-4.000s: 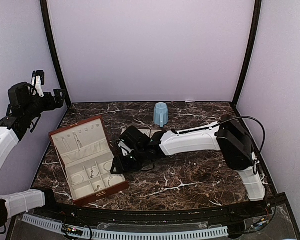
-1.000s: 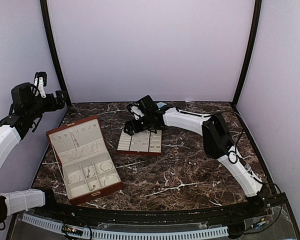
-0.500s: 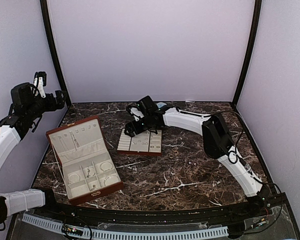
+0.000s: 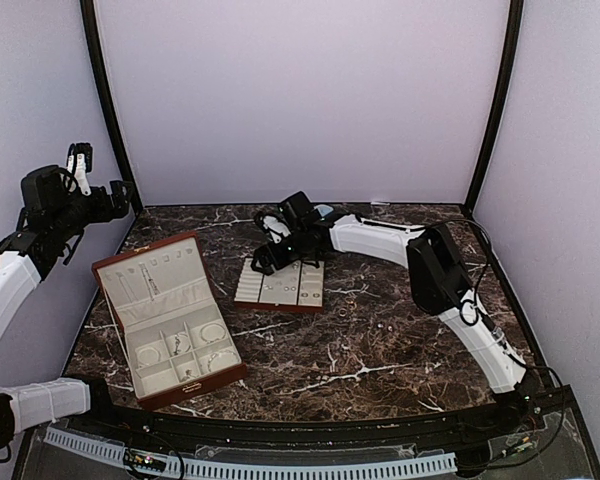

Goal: Organize the mixed jewelry
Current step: Move to the center of the board in the compartment layer.

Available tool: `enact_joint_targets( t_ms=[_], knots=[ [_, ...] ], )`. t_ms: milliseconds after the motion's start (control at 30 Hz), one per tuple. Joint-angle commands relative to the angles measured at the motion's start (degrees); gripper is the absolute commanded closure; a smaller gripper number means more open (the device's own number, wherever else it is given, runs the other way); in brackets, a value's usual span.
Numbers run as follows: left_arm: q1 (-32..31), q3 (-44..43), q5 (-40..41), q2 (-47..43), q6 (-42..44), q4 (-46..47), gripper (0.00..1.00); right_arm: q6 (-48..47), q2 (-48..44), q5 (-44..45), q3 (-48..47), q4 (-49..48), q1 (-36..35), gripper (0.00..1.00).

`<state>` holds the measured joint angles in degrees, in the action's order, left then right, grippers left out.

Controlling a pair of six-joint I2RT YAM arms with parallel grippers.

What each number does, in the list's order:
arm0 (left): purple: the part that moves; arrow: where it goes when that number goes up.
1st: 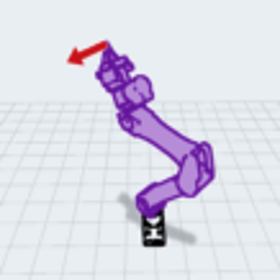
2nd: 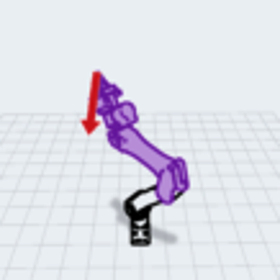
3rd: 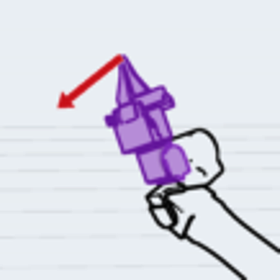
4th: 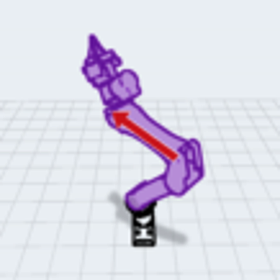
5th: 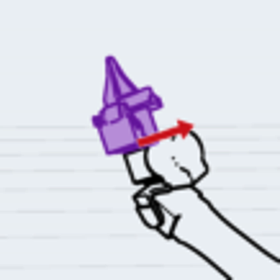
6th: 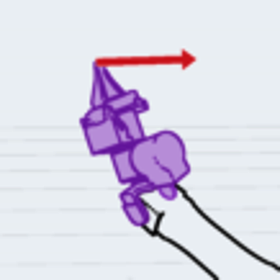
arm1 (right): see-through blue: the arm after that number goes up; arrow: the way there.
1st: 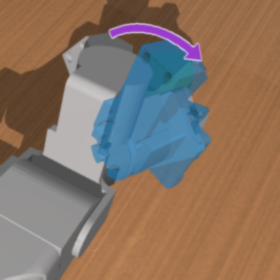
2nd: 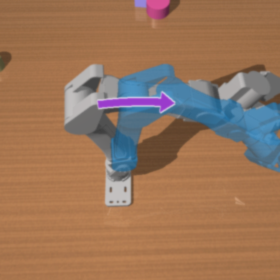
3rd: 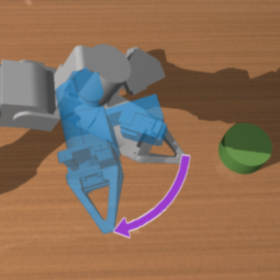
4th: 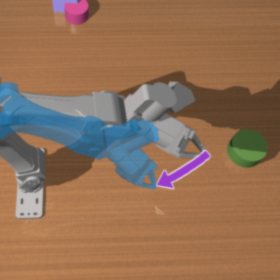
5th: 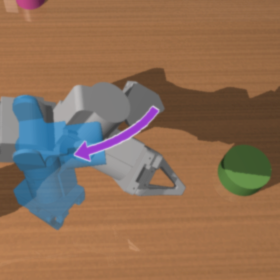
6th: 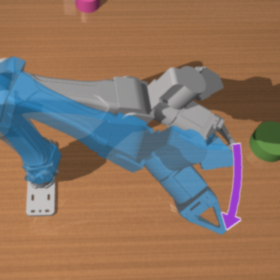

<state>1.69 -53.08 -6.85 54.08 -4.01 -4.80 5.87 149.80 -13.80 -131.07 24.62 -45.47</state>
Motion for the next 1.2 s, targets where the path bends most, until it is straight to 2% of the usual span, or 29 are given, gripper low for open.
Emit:
enact_joint_targets(
  t_ms=[0, 367, 1167],
  knots=[
    [-0.1, 0.3, -0.4, -1.3, 0.3, 0.8, 0.01, -1.0, -1.9, -4.1, 3.8, 5.0, -0.3, 0.14],
    [-0.1, 0.4, -0.3, -1.1, 0.4, 0.8, 0.01, -4.4, -5.3, -7.1, 7.7, 6.8, -1.3, 0.17],
    [-0.1, 0.4, -0.6, -1.4, 0.2, 0.8, 0.01, -2.7, -16.5, -10.6, 28.0, 3.3, -7.3, 0.21]
  ],
)
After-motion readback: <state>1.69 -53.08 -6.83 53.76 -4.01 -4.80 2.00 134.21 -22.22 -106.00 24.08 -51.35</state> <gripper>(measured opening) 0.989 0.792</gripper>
